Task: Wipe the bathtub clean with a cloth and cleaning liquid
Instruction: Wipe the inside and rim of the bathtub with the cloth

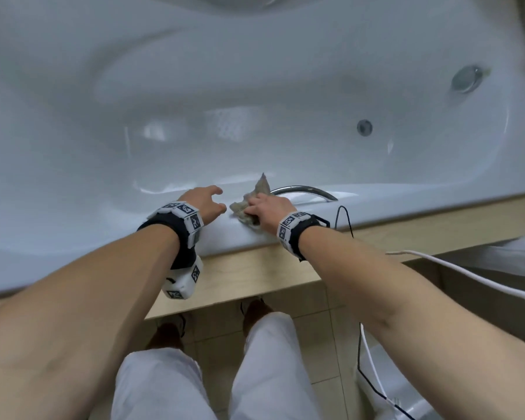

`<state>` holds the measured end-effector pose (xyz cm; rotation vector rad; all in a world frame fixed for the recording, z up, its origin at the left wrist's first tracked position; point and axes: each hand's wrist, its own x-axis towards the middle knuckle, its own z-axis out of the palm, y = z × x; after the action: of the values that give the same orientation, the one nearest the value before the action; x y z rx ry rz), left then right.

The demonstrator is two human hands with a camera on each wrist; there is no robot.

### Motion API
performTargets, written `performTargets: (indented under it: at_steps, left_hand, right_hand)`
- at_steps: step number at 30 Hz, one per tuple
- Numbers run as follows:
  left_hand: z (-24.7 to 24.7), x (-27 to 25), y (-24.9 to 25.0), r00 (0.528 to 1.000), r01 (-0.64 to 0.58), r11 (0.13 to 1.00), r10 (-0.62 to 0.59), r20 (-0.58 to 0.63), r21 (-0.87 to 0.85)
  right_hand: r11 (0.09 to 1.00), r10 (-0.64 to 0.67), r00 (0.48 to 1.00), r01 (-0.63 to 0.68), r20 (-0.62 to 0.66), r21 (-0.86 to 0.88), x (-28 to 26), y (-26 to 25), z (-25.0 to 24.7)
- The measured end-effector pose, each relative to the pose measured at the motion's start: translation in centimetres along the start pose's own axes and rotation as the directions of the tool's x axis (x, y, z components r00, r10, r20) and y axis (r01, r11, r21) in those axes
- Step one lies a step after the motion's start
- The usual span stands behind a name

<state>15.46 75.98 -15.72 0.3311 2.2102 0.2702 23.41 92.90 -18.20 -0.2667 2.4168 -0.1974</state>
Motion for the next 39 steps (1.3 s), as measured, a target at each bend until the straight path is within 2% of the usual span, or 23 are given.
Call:
performTargets:
  at_steps: [3,10,14,18,24,30,39]
  left_hand:
    - [0.4,0.7,2.4,1.000,0.005,1.000,-0.005,-0.007,0.012]
    - [1.8,1.1,6.1,0.999,0.044,0.999,-0.045,0.011,0.015]
    - [0.5,0.2,7.4,0.998,0.059,0.998,-0.059,-0.024,-0.003]
    - [-2.4,-1.4,8.0,0.996,0.060,0.997,-0.062,-0.056,-0.045]
    - [-7.8,-5.3,7.6,0.988,0.024,0.990,-0.045,-0.150,-0.137]
    - [-13.8,-11.8,4.8,0.968,-0.050,0.981,0.002,-0.251,-0.186]
    - [-21.6,-21.2,-4.7,0.915,-0.184,0.970,0.108,-0.390,-0.162]
  right_hand:
    - [0.999,0.040,0.999,-0.040,0.013,0.020,-0.4,3.6,-0.6]
    - [0.956,0.276,0.959,-0.281,0.068,0.081,-3.7,10.1,-1.2]
    - [0.872,0.433,0.898,-0.438,0.076,0.218,-5.2,11.3,-2.7]
    - [0.803,0.510,0.860,-0.482,0.015,0.350,-6.5,10.7,-5.5]
    - [0.657,0.639,0.764,-0.480,-0.090,0.581,-8.6,7.6,-11.4]
    - [0.566,0.709,0.689,-0.430,-0.149,0.704,-11.7,1.7,-17.7]
    - [0.505,0.725,0.642,-0.248,-0.250,0.827,-13.2,-12.5,-26.3]
